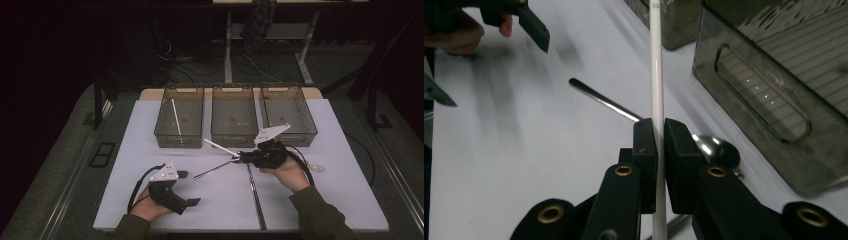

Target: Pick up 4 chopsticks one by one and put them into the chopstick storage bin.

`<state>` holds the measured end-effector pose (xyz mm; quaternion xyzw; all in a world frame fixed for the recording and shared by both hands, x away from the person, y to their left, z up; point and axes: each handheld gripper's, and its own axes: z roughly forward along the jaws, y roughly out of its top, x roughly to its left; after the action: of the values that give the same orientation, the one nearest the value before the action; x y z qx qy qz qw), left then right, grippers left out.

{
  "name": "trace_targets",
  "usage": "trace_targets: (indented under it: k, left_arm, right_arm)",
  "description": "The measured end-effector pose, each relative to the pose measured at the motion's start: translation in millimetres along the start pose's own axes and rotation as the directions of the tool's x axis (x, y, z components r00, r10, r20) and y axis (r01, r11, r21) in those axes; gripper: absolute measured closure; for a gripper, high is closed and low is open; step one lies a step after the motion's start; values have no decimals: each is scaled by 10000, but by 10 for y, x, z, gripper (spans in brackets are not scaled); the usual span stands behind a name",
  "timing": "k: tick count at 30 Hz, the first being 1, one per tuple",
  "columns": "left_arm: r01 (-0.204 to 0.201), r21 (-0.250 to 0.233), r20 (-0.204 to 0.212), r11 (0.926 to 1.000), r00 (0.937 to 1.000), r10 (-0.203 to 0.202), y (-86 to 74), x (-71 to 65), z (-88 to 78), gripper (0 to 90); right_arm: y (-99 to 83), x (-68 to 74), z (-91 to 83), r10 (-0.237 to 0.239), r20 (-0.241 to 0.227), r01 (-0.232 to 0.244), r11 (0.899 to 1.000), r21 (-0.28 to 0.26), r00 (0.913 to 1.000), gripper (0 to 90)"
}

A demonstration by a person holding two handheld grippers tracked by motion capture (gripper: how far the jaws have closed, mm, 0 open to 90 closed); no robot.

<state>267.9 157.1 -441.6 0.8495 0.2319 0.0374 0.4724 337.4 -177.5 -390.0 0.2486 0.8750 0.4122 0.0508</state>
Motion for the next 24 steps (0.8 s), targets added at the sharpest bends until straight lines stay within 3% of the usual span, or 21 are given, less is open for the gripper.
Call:
trace_targets:
  k: [12, 24]
  left_arm:
    - [-115, -22, 64, 9999, 9999, 115, 7, -18, 2, 0]
    - [-143, 25, 36, 9999, 9999, 142, 10, -19, 4, 0]
  right_arm:
    - [311, -53, 165, 275, 442, -274, 9996, -30, 9986, 843]
    - [633, -115, 289, 399, 601, -399, 9992, -14, 9974, 843]
